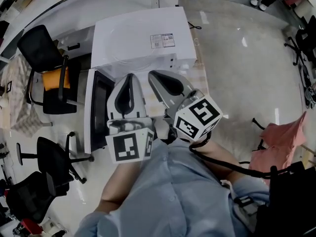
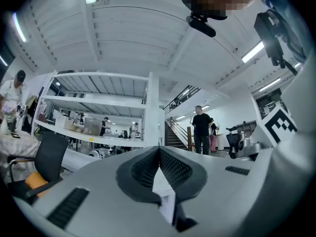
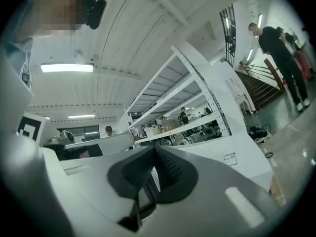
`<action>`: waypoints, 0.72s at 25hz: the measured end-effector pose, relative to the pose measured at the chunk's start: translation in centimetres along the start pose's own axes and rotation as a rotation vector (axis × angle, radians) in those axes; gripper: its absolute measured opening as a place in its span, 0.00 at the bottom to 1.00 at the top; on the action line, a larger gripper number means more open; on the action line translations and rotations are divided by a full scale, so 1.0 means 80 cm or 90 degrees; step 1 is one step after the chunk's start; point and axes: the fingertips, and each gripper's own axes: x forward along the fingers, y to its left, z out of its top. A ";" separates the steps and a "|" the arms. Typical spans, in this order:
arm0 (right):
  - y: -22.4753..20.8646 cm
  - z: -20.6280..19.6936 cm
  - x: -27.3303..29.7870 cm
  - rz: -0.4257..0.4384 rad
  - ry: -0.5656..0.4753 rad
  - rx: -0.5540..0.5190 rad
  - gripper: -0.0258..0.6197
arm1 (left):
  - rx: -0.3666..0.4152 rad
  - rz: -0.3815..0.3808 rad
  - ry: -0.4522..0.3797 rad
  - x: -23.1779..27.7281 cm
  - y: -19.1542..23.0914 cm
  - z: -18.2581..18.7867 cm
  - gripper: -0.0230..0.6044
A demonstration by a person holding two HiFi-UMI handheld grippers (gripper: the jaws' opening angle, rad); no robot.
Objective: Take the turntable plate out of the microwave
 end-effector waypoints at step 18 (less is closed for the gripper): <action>-0.010 0.014 -0.011 -0.020 -0.014 -0.080 0.04 | 0.004 0.007 -0.002 -0.004 -0.010 0.000 0.05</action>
